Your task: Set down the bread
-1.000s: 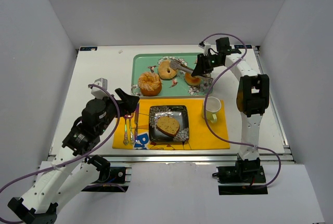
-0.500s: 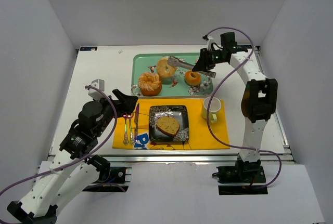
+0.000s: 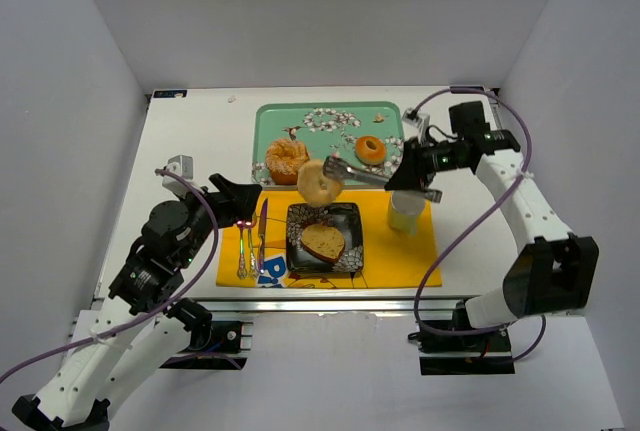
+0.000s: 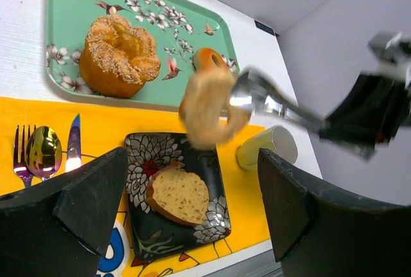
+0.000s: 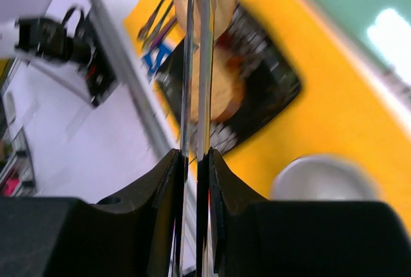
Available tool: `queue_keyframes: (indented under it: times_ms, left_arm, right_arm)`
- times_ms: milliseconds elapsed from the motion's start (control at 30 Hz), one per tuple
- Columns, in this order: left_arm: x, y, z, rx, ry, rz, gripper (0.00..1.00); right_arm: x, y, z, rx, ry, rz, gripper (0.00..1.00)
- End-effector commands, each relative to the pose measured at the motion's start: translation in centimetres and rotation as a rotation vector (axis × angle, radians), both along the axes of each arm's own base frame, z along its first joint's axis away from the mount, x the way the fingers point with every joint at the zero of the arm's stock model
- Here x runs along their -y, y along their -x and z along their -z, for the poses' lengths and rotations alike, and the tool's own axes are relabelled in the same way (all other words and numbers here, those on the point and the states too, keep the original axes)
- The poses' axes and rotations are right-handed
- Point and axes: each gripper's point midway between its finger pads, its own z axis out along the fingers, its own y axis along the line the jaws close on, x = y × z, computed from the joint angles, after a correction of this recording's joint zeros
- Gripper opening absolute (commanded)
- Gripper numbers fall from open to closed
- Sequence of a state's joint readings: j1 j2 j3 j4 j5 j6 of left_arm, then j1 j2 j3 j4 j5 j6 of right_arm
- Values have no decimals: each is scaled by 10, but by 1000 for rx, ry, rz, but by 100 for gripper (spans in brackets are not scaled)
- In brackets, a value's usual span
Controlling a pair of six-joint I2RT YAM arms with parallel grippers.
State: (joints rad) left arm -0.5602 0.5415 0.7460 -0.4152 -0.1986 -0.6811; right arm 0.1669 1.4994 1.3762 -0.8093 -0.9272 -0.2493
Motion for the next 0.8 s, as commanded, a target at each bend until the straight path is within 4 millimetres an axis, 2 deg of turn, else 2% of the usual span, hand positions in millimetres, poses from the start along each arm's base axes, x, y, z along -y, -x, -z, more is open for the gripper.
queue_keyframes:
  times_ms: [0, 67, 100, 233, 367, 467, 500, 600, 767]
  left_arm:
    - [3, 0, -1, 17, 11, 11, 91]
    - [6, 0, 0, 16, 13, 28, 91]
    - [7, 0, 1, 17, 10, 31, 91]
    - [9, 0, 2, 14, 8, 44, 91]
    - [8, 3, 2, 17, 16, 48, 91]
    - [8, 4, 2, 18, 23, 47, 91]
    - [7, 5, 1, 20, 26, 47, 91]
    - [5, 6, -1, 23, 26, 38, 91]
    - [3, 7, -2, 27, 30, 30, 91]
  right_arm:
    - [-6, 61, 5, -29, -14, -113, 3]
    - [-6, 79, 12, -16, 10, -126, 3]
    - [-6, 92, 27, -57, 23, -138, 3]
    - [-2, 104, 44, -82, 54, -126, 5]
    - [4, 98, 63, -98, 117, -99, 13]
    - [7, 90, 73, -104, 158, -81, 23]
    - [8, 88, 74, -102, 166, -76, 31]
    - [5, 81, 68, -79, 159, -83, 41]
    - [0, 73, 50, -36, 126, -98, 45]
